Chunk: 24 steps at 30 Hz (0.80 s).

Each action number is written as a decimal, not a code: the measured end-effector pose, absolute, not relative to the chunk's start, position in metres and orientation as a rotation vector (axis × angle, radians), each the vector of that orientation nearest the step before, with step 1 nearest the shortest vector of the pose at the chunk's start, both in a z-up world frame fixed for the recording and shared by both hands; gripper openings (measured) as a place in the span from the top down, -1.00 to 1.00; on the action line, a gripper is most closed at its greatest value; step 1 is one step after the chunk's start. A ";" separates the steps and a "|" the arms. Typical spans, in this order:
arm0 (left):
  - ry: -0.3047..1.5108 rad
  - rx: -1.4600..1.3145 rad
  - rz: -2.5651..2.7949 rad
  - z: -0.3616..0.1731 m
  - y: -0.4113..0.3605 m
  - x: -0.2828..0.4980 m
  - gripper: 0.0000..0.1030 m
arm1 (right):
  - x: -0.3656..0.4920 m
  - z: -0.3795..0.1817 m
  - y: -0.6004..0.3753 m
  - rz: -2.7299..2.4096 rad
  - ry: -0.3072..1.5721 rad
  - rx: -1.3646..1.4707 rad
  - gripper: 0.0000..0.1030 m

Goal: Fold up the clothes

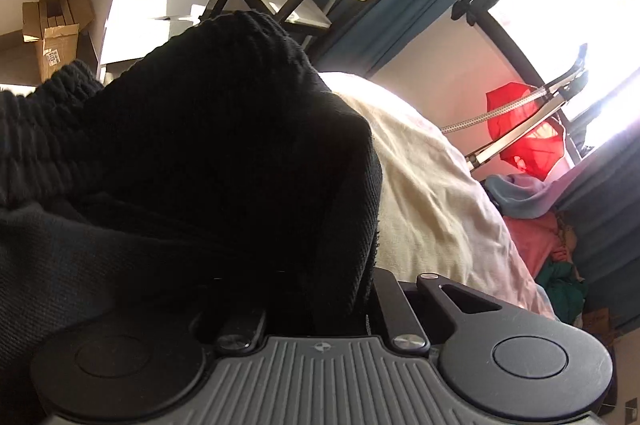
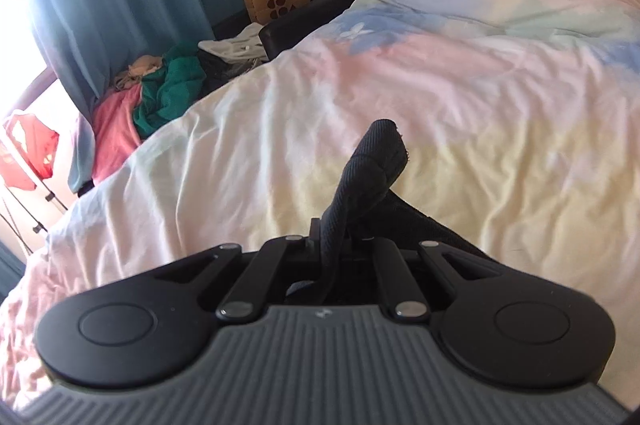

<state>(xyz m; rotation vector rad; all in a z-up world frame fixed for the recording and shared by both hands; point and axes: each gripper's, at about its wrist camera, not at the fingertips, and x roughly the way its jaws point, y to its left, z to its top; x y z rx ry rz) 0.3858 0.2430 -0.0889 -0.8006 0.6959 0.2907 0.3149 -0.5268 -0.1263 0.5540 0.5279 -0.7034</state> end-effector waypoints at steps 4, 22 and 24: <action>0.706 -0.771 0.265 -0.099 0.243 0.404 0.75 | 0.340 -0.152 -0.531 -0.700 0.574 0.553 0.82; 0.510 -1.056 0.057 -0.077 0.275 0.233 -0.65 | 0.129 -0.175 -0.512 -0.606 0.250 1.158 -0.48; 0.487 -1.197 0.069 -0.096 0.291 0.202 -0.66 | 0.120 -0.181 -0.515 -0.553 0.269 1.238 -0.48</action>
